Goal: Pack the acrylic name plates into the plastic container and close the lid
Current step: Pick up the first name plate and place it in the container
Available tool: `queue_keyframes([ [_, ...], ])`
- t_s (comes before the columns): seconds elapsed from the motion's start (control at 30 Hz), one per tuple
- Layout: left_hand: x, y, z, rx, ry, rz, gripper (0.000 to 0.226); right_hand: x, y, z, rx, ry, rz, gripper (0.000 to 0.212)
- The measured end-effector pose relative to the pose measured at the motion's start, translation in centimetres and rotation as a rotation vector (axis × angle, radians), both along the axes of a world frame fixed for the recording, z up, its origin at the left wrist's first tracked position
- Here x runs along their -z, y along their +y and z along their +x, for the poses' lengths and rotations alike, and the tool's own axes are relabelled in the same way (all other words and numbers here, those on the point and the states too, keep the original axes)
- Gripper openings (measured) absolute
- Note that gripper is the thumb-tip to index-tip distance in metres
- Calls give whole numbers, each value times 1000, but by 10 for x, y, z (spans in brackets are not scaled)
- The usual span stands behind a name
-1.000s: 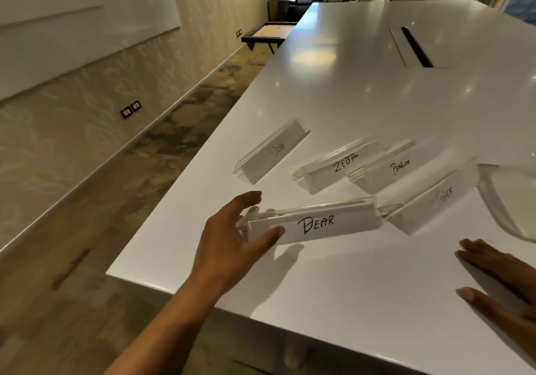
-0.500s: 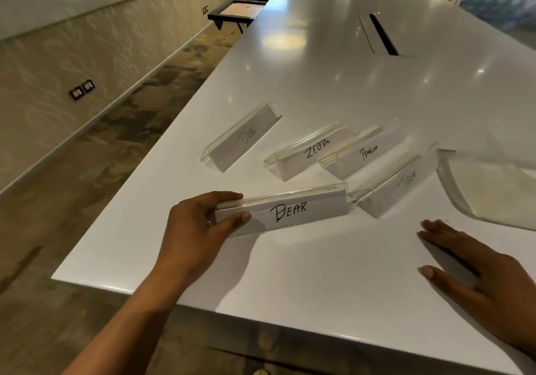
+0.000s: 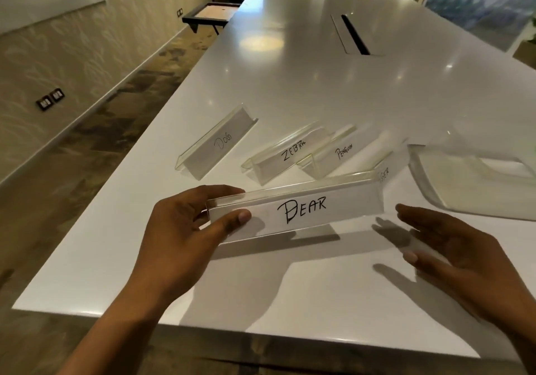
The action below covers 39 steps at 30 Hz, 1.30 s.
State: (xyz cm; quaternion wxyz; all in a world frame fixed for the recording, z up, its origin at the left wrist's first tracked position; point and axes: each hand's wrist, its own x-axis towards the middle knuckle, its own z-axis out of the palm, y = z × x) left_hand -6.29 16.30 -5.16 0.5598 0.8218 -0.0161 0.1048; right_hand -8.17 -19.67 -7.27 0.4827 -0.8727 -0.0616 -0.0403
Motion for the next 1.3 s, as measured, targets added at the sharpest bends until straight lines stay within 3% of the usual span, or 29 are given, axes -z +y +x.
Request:
queue_keyframes([
  [0.1, -8, -20, -1, 36, -23, 25, 34, -5, -7, 2, -139, -43, 319, 67],
  [0.23, -17, -56, -6, 67, -59, 63, 31, -13, -27, 8, -208, -112, 520, 77],
  [0.43, -31, -119, -16, 86, -89, 83, 35, -25, -77, 12, -245, -99, 513, 75],
  [0.57, -33, -162, -21, 62, -99, 49, 33, -27, -113, 13, -118, -125, 489, 67],
  [0.83, -26, -222, -19, 54, -163, -153, 64, -16, -166, 17, -33, -157, 548, 61],
  [1.13, -21, -220, -12, 146, -106, -214, 77, -20, -151, 25, 63, -147, 758, 42],
  [1.3, -25, -200, 5, 167, -137, -215, 76, -26, -133, 29, 79, -139, 749, 60],
])
